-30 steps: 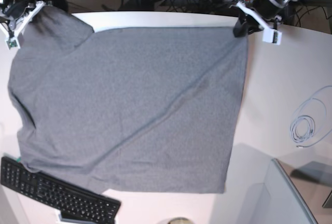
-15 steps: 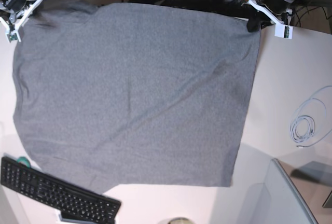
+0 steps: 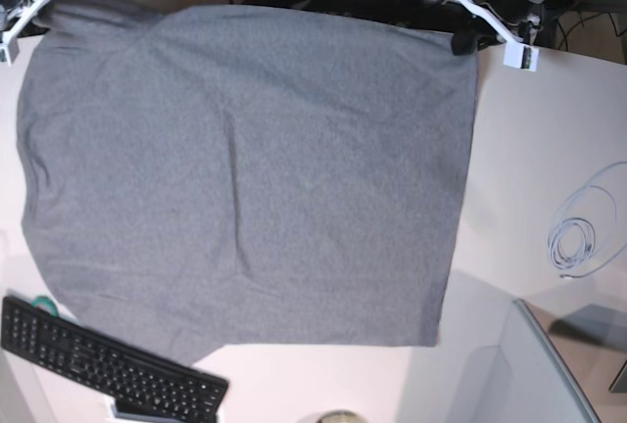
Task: Layout the t-shirt on the table in an organized manner, then fold the t-shirt properly
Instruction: 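Pull the shirt edge apart with both grippers to stretch it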
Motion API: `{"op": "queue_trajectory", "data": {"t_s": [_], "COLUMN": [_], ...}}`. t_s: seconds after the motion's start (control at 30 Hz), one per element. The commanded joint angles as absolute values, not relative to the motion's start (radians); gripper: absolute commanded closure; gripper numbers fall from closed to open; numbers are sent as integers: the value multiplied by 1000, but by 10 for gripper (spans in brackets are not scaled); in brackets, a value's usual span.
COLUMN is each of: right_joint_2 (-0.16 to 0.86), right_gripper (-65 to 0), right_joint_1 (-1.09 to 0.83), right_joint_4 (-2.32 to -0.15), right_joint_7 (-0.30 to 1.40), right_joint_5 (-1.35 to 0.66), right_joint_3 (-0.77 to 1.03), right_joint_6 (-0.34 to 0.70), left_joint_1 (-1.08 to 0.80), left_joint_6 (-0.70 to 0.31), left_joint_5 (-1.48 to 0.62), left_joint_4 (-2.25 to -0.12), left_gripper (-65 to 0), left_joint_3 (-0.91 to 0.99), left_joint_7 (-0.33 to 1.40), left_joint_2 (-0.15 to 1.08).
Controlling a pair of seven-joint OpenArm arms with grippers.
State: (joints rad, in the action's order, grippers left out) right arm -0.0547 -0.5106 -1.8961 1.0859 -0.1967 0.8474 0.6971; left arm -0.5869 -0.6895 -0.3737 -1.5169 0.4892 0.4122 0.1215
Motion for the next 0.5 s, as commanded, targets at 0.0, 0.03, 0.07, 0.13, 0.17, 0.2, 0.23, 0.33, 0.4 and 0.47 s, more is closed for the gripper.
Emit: {"op": "queue_trajectory", "data": {"t_s": [0.0, 0.03, 0.07, 0.13, 0.17, 0.2, 0.23, 0.33, 0.4, 0.47], "right_joint_2": [-47, -47, -47, -47, -47, -47, -44, -38, -18, -4], "right_gripper": [-5, -5, -5, -5, -5, -5, -5, -5, -5, -5], "right_joint_1": [-510, -509, -509, -495, -486, -478, -467, -440, -427, -404], "right_joint_4": [-1914, -1914, -1914, -1914, -1914, -1914, -1914, -1914, -1913, -1910], "right_joint_7": [1081, 1082, 1082, 1082, 1084, 1084, 1086, 1086, 1086, 1086], "right_joint_5": [-199, -199, -199, -197, -196, -196, -194, -193, -193, -193], "right_joint_3": [820, 800, 777, 740, 731, 730, 730, 728, 727, 727], "right_joint_6": [698, 698, 698, 698, 698, 698, 698, 698, 698, 698], "left_joint_1": [-596, -596, -596, -593, -593, -593, -593, -593, -585, -575], "left_joint_6": [-698, -698, -698, -698, -698, -698, -698, -698, -698, -698], "left_joint_5": [-389, -389, -390, -394, -398, -398, -400, -400, -398, -398], "left_joint_4": [-1535, -1537, -1540, -1569, -1592, -1624, -1659, -1748, -1779, -1790], "left_gripper": [0, 0, 0, 0, 0, 0, 0, 0, 0, 0], "left_joint_3": [486, 478, 476, 478, 484, 490, 490, 490, 492, 492], "left_joint_7": [395, 395, 395, 410, 443, 484, 515, 550, 573, 599], "left_joint_2": [130, 127, 125, 122, 122, 122, 122, 122, 122, 122]}}
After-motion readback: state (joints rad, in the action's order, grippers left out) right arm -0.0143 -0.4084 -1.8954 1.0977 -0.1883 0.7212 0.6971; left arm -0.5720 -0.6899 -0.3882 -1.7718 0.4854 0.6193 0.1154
